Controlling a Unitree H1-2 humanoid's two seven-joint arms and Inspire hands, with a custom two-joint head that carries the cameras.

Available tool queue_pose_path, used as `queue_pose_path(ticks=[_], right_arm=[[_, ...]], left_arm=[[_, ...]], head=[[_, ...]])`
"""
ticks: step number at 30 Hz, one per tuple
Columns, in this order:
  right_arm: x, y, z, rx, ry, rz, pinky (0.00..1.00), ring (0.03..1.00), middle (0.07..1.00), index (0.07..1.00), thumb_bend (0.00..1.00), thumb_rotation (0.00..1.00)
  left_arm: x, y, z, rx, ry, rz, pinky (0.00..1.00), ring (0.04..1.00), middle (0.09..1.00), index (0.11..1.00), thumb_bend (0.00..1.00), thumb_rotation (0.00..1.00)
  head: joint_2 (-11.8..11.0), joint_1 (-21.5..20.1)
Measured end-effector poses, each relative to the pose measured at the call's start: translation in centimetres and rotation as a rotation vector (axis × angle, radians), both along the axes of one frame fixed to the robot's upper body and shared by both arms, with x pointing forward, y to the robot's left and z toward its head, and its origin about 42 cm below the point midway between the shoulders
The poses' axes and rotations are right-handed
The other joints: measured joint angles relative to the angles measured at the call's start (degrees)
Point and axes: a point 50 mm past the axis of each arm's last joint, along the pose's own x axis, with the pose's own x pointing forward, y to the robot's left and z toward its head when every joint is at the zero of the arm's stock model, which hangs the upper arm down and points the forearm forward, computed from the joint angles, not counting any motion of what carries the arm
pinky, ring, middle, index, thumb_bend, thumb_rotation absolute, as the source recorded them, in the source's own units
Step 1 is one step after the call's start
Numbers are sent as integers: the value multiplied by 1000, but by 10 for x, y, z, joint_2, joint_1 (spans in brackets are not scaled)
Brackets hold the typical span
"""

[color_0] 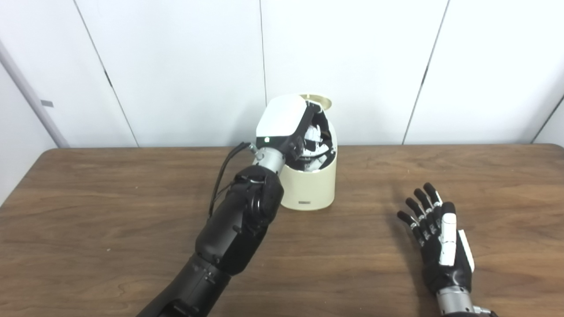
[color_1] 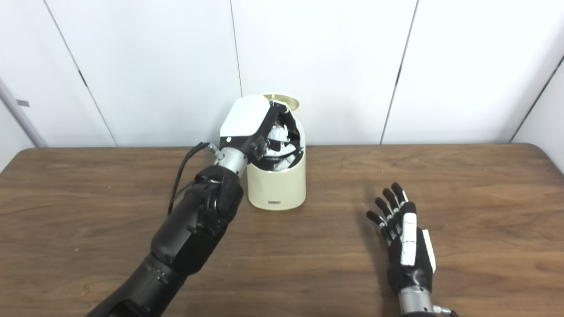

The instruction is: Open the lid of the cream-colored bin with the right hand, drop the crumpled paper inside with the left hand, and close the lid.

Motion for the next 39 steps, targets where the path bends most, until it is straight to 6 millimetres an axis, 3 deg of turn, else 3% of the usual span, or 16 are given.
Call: queue_pose_path(ticks=[14,19,23,25,26,27,29,30,33,39], right_arm=[[0,0,0,3,1,2,788,899,928,928,452,1000],[0,0,-1,4,4,3,791,900,925,924,459,1000],[0,0,-1,5,7,5,794,902,923,922,463,1000],[0,0,-1,5,7,5,794,901,921,922,467,1000],[0,0,-1,4,6,6,797,904,923,925,468,1000],[0,0,-1,4,5,6,798,905,923,927,468,1000],[0,0,-1,4,5,9,800,905,923,930,466,1000],[0,0,-1,5,4,9,801,906,923,932,463,1000],[0,0,-1,6,5,10,801,906,923,936,466,1000],[0,0,-1,8,12,11,793,899,919,939,450,1000]], left_arm=[[7,5,-13,29,-39,-17,274,424,572,513,462,0],[8,6,-17,30,-58,-21,326,432,553,497,469,0],[8,6,-18,38,-67,-31,297,413,526,514,468,0],[8,7,-19,50,-71,-33,307,440,555,498,469,0],[7,7,-19,62,-75,-32,324,460,557,485,471,0],[7,7,-19,73,-79,-30,402,461,550,476,486,0],[6,7,-19,106,-88,-19,488,575,543,472,511,0],[5,6,-17,117,-90,-18,511,602,595,483,516,25],[3,4,-15,145,-80,-6,533,643,662,494,522,52],[0,1,-12,178,-52,-1,599,690,702,496,524,60]], head=[[-2,1],[-1,2],[-1,2],[1,1],[1,1],[1,1],[1,1],[2,1],[2,1],[3,7]])
